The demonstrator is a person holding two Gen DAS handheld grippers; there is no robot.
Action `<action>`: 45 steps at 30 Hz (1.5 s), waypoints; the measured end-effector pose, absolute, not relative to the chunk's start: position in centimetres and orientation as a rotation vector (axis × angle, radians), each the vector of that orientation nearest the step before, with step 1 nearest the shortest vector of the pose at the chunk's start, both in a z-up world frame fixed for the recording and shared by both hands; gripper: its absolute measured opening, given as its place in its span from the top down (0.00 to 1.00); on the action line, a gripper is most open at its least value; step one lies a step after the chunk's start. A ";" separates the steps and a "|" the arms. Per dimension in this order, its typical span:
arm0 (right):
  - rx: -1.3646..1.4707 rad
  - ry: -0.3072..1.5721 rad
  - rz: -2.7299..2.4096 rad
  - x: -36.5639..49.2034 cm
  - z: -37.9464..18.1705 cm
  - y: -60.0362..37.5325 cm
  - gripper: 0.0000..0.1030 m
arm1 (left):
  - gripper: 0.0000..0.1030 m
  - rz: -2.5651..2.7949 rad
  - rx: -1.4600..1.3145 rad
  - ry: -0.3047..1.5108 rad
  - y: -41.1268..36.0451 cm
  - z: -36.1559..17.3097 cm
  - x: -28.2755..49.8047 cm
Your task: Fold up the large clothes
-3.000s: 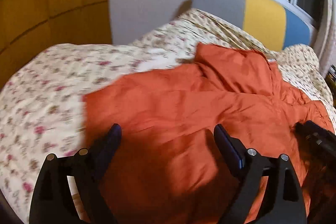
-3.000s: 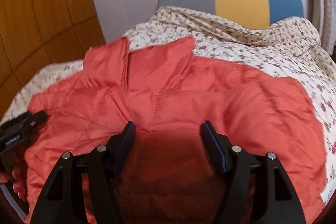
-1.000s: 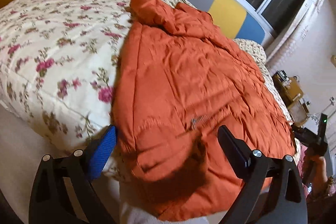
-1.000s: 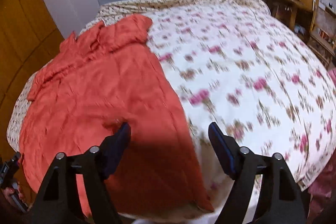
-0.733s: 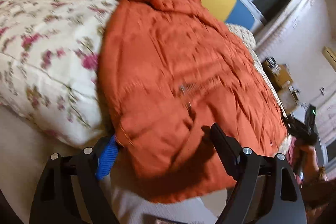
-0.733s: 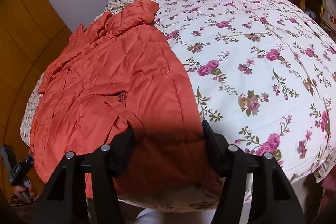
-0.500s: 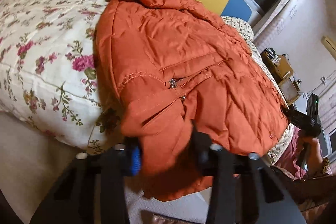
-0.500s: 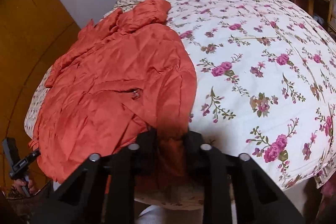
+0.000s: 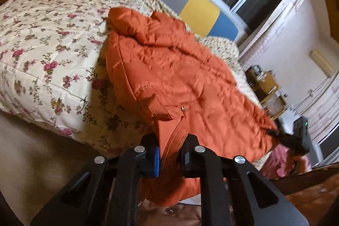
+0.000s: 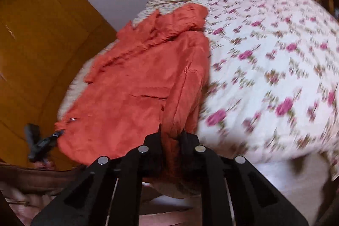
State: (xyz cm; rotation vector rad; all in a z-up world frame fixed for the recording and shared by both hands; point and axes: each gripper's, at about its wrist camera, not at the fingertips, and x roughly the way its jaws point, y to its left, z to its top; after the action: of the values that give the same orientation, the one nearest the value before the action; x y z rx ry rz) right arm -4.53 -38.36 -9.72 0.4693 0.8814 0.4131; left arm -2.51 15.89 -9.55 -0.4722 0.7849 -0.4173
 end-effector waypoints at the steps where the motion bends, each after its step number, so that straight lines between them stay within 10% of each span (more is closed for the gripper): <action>1: 0.494 0.874 0.434 -4.9 -9.4 -38.4 0.90 | 0.88 -0.420 -0.483 0.777 16.1 -9.2 -2.7; 22: 0.739 0.723 0.504 7.6 -2.9 -39.2 0.90 | 0.88 -0.429 -0.709 0.659 18.5 -3.4 8.3; 45: 0.975 0.777 0.341 24.2 -10.1 -41.1 0.84 | 0.88 -0.245 -0.803 0.757 20.2 -8.7 24.1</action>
State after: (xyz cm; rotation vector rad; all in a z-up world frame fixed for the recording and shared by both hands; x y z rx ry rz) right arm 24.24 -41.06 -10.07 0.9748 0.7769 0.3414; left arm 24.07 20.16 -8.70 -0.8033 0.7574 -0.2454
